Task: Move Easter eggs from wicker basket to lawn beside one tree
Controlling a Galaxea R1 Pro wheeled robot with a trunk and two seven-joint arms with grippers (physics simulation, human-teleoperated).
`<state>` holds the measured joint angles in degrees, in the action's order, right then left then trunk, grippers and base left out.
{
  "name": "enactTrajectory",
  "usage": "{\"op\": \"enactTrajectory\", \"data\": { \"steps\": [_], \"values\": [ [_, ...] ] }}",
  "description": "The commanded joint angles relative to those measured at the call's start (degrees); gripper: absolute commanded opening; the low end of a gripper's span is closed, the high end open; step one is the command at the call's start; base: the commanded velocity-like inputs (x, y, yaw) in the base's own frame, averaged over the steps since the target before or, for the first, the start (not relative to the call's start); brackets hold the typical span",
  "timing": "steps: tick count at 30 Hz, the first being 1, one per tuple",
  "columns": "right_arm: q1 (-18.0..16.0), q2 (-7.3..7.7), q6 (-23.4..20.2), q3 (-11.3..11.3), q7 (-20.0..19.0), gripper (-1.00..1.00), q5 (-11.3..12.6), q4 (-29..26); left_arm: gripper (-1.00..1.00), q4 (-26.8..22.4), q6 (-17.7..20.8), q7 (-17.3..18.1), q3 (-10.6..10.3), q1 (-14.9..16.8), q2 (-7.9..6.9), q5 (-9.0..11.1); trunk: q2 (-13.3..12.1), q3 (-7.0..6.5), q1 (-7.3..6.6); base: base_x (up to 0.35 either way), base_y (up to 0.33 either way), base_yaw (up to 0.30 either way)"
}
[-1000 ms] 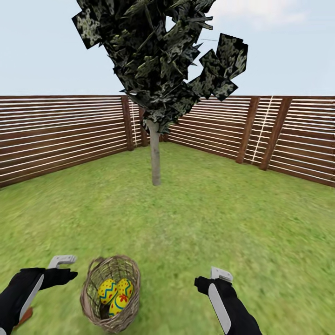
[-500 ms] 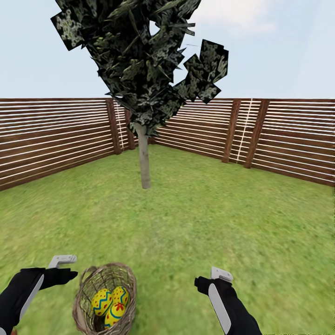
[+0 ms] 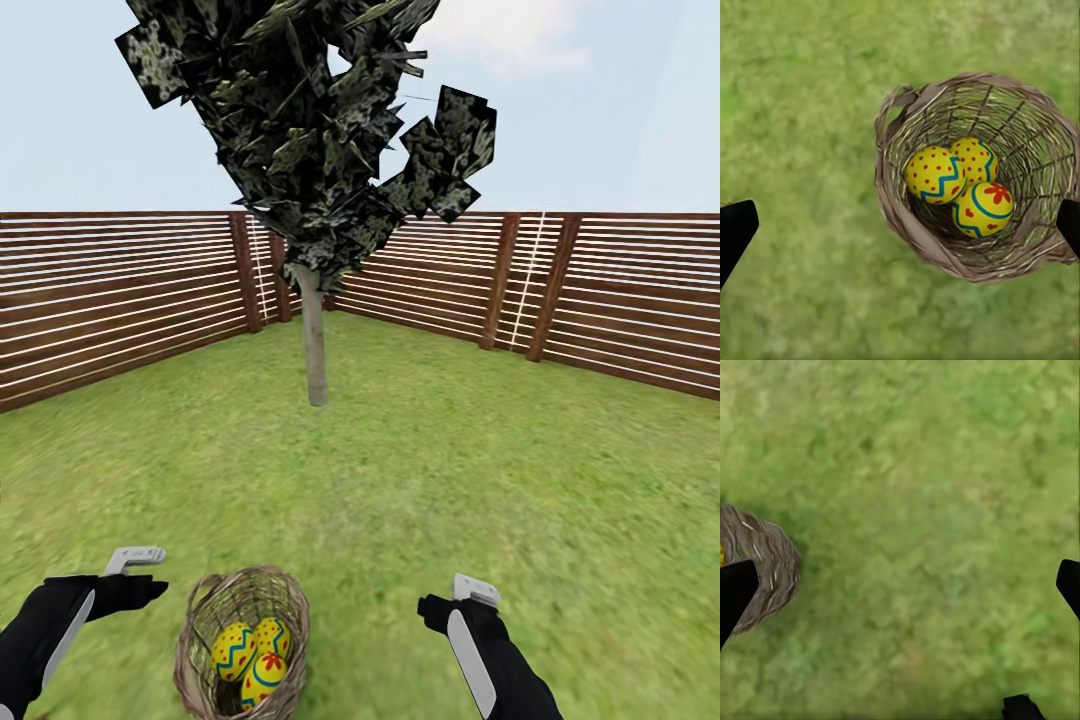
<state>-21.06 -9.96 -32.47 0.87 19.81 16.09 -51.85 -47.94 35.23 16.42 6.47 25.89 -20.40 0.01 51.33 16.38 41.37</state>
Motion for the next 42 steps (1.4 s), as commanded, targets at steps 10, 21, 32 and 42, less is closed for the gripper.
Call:
{"op": "enactTrajectory", "data": {
  "steps": [10,21,32,42],
  "values": [
    [0.0,-0.04,-0.1,0.2,0.4,1.00,0.6,-0.1,1.00,0.0,0.2,0.2,0.1,0.0,0.01,0.0,0.1,-0.30,0.01,-0.026,0.171,-0.136],
    [0.0,-0.04,-0.1,0.3,0.4,1.00,0.7,0.0,1.00,0.0,0.2,0.3,0.1,0.0,0.03,0.0,0.1,-0.63,0.01,-0.002,0.137,-0.113],
    [0.0,-0.04,-0.1,0.3,0.4,1.00,0.6,0.0,1.00,0.0,0.2,0.3,0.1,0.0,0.06,0.0,0.1,-0.95,0.01,0.000,0.126,-0.115],
    [0.0,-0.04,0.0,0.3,0.4,1.00,0.6,0.0,1.00,0.0,0.1,0.3,0.1,0.0,0.09,0.0,0.1,-1.26,0.01,0.000,0.126,-0.130]
  ]
}}
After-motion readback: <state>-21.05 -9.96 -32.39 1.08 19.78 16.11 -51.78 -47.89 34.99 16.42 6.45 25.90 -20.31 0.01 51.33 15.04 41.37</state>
